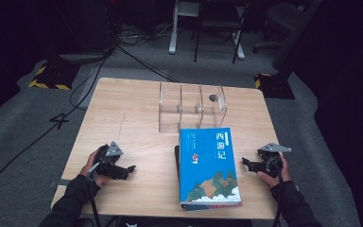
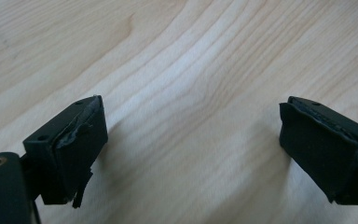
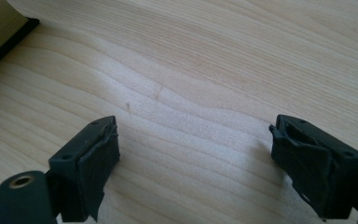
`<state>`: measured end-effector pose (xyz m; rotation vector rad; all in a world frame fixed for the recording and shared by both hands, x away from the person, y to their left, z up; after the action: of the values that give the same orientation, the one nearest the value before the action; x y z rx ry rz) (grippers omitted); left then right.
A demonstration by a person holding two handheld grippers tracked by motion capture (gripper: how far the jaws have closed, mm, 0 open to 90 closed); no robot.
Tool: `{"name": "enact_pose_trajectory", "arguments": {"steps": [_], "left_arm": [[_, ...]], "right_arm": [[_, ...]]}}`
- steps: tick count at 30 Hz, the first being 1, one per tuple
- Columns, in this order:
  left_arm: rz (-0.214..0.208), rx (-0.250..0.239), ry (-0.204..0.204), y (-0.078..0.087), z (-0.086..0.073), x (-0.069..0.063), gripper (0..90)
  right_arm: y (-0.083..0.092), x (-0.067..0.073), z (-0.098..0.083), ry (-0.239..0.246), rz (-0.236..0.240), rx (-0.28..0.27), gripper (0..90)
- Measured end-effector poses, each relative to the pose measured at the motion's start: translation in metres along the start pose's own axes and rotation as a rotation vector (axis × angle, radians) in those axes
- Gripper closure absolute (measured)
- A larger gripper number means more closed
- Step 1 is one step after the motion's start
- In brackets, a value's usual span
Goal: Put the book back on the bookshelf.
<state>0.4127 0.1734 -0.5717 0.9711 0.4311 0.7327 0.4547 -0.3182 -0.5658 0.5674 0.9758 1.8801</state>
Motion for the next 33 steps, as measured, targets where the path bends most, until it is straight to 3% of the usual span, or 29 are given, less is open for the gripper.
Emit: {"name": "enact_pose_trajectory", "arguments": {"steps": [7, 14, 16, 20, 24, 30, 33], "left_arm": [[-0.035, -0.001, -0.059, -0.014, 0.023, -0.021, 7.1], [-0.032, 0.001, -0.058, -0.015, 0.024, -0.032, 7.0], [-0.031, 0.003, -0.057, -0.014, 0.024, -0.036, 7.0], [-0.047, 0.003, -0.083, -0.015, 0.024, -0.048, 7.1], [-0.054, -0.005, -0.116, -0.014, 0.024, -0.055, 7.8], [-0.072, -0.002, -0.125, -0.015, 0.024, -0.063, 7.8], [-0.098, -0.005, -0.181, -0.015, 0.025, -0.076, 8.5]], "right_arm": [[0.001, 0.000, -0.001, 0.004, 0.001, 0.001, 15.4], [0.008, 0.002, -0.010, 0.028, 0.030, 0.023, 16.3], [0.012, 0.006, -0.013, 0.051, 0.059, 0.040, 16.5], [0.025, 0.012, -0.011, 0.088, 0.100, 0.017, 16.8], [0.047, 0.027, -0.005, 0.144, 0.155, -0.019, 18.9], [0.074, 0.054, 0.003, 0.217, 0.196, -0.069, 22.5], [0.084, 0.063, 0.009, 0.232, 0.216, -0.095, 23.2]]}}
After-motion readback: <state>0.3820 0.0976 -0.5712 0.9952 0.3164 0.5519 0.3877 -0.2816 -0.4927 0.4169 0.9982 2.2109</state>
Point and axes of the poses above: each handheld gripper's, and its own axes: y roughly backward along the jaws, z roughly out of its top, x roughly to its left, the point moved 9 cm from there along -y, roughly forward along the jaws, and after that the axes turned 12 degrees about x, right-handed, at the moved point
